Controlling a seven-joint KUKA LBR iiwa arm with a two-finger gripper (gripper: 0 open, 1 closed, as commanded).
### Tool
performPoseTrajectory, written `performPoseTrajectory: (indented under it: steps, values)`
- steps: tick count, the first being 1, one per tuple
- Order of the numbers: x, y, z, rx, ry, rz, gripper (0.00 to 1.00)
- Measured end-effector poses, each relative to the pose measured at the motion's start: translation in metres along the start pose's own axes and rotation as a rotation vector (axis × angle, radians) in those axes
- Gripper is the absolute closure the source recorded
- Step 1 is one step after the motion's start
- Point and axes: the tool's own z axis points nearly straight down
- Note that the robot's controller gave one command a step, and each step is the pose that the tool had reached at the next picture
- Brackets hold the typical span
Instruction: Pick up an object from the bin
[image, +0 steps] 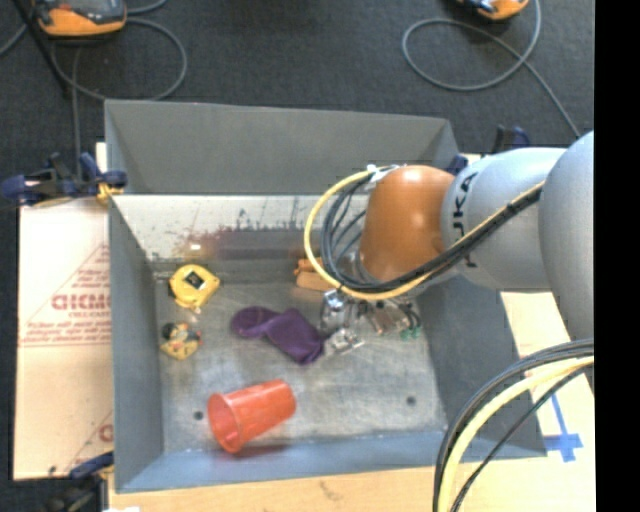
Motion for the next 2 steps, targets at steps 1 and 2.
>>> performPoseTrajectory:
  steps: [1,2]
  values:
    - [0.000,0.000,0.000,0.000,-0.001,-0.001,1.00]
    - [0.013,0.005,-0.165,0.002,-0.015,-0.111,1.00]
